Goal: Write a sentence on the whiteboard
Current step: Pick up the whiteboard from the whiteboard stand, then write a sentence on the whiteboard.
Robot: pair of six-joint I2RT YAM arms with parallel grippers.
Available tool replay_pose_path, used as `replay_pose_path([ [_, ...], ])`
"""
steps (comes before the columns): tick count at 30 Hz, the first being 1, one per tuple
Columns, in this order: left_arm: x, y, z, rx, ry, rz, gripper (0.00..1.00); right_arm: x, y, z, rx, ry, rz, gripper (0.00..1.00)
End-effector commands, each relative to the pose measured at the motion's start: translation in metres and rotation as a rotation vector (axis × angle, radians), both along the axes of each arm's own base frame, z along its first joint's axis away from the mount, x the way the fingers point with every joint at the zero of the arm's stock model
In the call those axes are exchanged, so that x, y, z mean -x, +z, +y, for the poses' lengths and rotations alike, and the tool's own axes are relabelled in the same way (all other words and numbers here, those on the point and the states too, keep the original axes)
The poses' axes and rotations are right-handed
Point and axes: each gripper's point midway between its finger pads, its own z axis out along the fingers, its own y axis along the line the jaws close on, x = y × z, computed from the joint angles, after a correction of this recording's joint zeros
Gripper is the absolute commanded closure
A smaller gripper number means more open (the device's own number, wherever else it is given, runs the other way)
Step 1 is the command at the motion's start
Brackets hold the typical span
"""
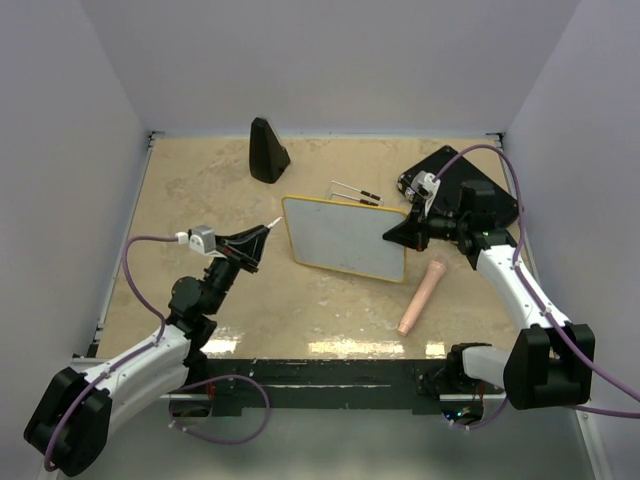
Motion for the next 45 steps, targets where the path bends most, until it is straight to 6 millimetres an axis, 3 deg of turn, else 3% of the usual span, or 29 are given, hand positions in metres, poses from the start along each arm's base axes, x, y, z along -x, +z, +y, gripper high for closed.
replay_pose_path([
  [1, 0.006, -0.004, 0.005, 0.024, 0.008, -0.015, 1.00, 0.003, 0.014, 0.004, -0.029, 0.053, -0.074, 1.00],
  [13, 0.024, -0.028, 0.010, 0.025, -0.022, 0.035, 1.00, 0.004, 0.007, 0.005, -0.051, 0.047, -0.028, 1.00],
  [22, 0.032, -0.022, 0.003, 0.070, -0.083, 0.024, 1.00, 0.009, 0.008, 0.008, -0.075, 0.074, -0.015, 1.00],
  [23, 0.033, -0.033, 0.004, 0.062, -0.083, 0.044, 1.00, 0.009, 0.008, 0.008, -0.075, 0.073, -0.014, 1.00],
  [45, 0.035, -0.039, 0.000, 0.068, -0.106, 0.066, 1.00, 0.014, 0.010, 0.010, -0.089, 0.098, -0.014, 1.00],
])
